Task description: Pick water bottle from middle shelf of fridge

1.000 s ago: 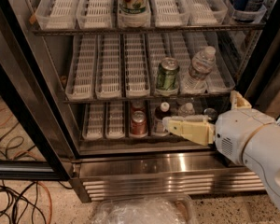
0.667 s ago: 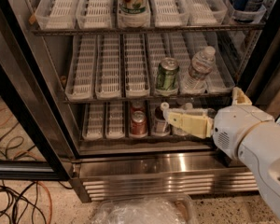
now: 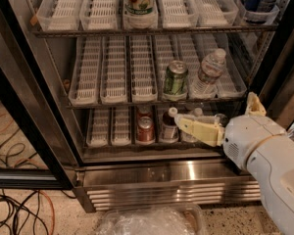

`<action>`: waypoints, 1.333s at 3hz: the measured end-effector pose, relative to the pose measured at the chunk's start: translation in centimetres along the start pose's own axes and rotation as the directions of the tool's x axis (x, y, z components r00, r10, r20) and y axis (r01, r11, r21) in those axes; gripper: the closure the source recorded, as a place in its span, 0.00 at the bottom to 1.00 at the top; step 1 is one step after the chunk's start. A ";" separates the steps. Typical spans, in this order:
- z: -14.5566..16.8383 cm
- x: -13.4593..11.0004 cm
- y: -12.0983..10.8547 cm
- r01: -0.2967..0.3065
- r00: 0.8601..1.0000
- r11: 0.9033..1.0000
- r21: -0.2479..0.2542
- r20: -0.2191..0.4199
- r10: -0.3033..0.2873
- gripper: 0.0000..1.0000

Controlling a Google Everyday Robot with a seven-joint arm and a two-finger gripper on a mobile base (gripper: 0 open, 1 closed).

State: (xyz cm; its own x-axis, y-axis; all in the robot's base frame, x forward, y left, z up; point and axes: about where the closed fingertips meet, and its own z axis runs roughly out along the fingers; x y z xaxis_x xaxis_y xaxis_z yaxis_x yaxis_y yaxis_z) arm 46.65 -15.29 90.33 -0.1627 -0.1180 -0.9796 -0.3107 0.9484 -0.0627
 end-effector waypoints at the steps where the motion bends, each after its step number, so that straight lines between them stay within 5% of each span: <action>1: 0.2 1.4 0.6 0.029 1.000 1.000 -0.007 0.002 -0.029 0.00; 4: 1.6 4.0 -0.3 -0.096 0.995 0.995 0.013 -0.012 0.096 0.00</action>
Offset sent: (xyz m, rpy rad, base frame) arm 0.0039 0.0287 -0.0778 0.0692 0.0347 -0.0068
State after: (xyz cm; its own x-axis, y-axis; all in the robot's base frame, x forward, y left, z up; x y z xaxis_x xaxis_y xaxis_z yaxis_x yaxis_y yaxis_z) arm 47.58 -15.53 86.12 -0.2031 -0.0301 -0.9787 -0.2818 0.9590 0.0290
